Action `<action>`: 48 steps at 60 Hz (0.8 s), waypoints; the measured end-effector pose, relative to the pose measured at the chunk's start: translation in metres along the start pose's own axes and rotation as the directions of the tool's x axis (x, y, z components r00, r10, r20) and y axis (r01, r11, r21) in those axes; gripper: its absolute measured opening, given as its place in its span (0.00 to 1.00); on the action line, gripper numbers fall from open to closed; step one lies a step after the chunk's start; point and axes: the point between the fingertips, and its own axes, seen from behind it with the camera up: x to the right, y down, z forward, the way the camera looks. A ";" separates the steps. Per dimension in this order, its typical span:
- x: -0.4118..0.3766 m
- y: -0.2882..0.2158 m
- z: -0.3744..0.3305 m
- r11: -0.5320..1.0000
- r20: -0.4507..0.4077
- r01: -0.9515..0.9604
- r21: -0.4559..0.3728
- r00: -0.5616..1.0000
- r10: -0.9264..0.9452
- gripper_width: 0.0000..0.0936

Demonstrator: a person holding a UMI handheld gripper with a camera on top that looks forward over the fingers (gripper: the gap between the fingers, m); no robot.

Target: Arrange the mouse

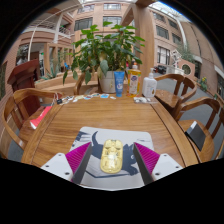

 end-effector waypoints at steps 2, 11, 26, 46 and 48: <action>0.000 -0.005 -0.011 1.000 -0.006 0.004 0.014 1.000 -0.004 0.92; -0.001 -0.016 -0.071 0.998 -0.019 0.024 0.060 1.000 -0.023 0.92; -0.008 -0.005 -0.166 0.993 -0.023 0.057 0.100 0.998 -0.055 0.91; -0.018 0.023 -0.236 0.991 0.003 0.073 0.110 0.997 -0.074 0.91; -0.018 0.024 -0.239 0.992 0.009 0.068 0.109 0.998 -0.070 0.91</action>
